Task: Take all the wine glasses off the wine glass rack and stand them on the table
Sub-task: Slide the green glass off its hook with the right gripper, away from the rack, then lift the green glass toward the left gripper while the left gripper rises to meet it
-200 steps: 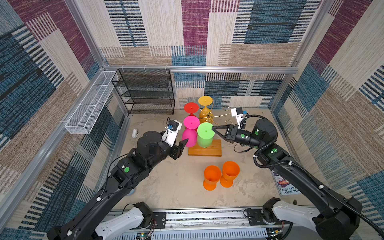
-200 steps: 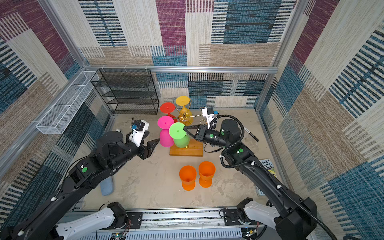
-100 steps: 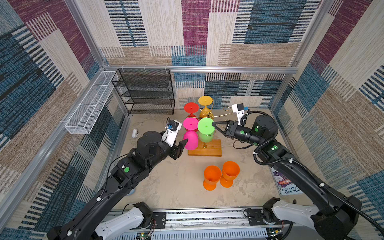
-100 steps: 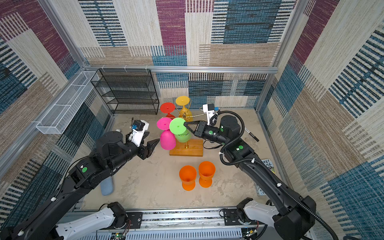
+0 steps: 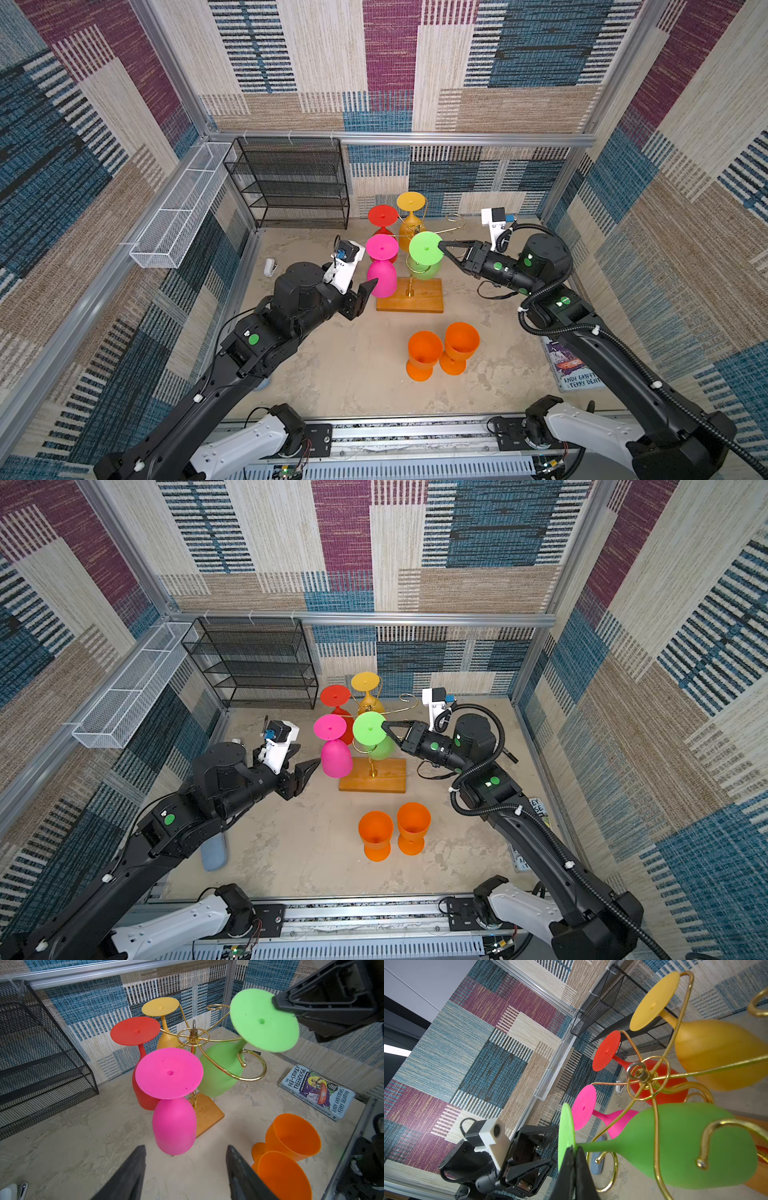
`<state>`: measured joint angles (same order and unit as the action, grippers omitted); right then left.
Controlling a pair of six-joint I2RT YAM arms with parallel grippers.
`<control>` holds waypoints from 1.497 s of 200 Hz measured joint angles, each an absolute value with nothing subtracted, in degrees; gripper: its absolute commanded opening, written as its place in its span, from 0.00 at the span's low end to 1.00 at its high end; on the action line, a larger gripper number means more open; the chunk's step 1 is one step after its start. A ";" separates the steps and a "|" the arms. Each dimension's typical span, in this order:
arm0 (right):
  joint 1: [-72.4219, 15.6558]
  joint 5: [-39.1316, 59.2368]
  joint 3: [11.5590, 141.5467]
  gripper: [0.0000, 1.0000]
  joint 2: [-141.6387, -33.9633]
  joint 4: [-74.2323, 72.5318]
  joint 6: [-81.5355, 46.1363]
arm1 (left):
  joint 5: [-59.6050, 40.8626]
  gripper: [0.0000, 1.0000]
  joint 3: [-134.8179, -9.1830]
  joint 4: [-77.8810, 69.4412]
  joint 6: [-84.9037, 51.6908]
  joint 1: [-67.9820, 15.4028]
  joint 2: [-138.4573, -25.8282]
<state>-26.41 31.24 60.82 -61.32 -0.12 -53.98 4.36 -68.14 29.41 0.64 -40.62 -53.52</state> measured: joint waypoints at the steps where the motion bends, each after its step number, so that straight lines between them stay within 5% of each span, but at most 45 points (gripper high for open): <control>1: -26.37 31.27 60.73 0.00 -61.21 -0.12 -53.98 | 4.36 0.64 -68.14 29.41 0.64 -40.62 -53.54; 143: -25.12 27.83 52.60 0.00 -43.40 7.84 -55.00 | 3.90 0.63 -68.14 29.41 0.62 -40.40 -54.13; 219: -25.10 25.30 58.43 0.00 -34.20 12.32 -49.98 | 0.89 0.64 -69.30 29.06 0.34 -40.34 -54.02; 299: -25.12 31.97 59.94 0.00 -37.58 -3.22 -47.83 | -15.20 0.67 -72.84 20.43 -1.67 -40.27 -58.41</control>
